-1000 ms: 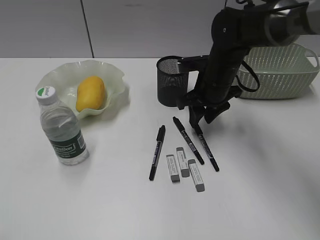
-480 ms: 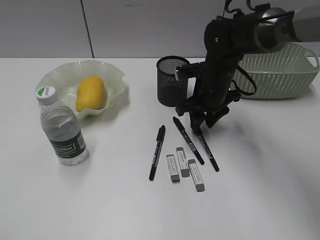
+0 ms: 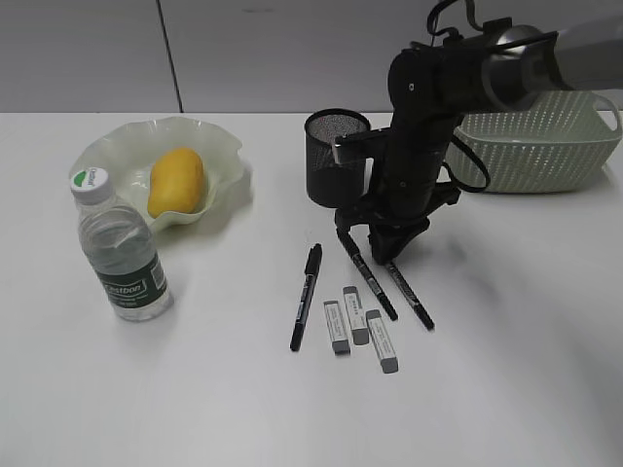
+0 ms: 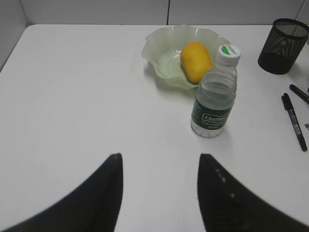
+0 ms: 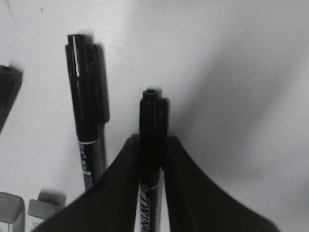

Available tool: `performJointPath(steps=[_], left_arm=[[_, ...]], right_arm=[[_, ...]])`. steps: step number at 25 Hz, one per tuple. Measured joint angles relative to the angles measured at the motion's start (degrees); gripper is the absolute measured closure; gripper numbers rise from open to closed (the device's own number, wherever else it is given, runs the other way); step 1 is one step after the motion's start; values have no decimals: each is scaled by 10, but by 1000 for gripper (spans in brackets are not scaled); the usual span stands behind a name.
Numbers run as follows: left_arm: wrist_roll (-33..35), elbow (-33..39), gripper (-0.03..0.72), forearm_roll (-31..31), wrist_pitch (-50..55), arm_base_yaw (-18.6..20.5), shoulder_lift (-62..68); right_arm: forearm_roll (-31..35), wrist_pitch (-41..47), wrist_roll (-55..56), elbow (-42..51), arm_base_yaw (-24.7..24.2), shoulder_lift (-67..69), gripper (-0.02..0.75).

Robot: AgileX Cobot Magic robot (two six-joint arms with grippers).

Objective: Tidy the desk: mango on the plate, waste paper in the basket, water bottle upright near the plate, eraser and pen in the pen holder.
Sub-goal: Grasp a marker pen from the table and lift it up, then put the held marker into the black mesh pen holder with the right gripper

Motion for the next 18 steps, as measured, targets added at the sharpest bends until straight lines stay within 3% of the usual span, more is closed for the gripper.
performJointPath(steps=[8, 10, 18], left_arm=[[0, 0, 314, 0, 0, 0, 0], [0, 0, 314, 0, 0, 0, 0], [0, 0, 314, 0, 0, 0, 0]], right_arm=[[-2, 0, 0, -1, 1, -2, 608], [-6, 2, 0, 0, 3, -15, 659], [-11, 6, -34, 1, 3, -184, 656]])
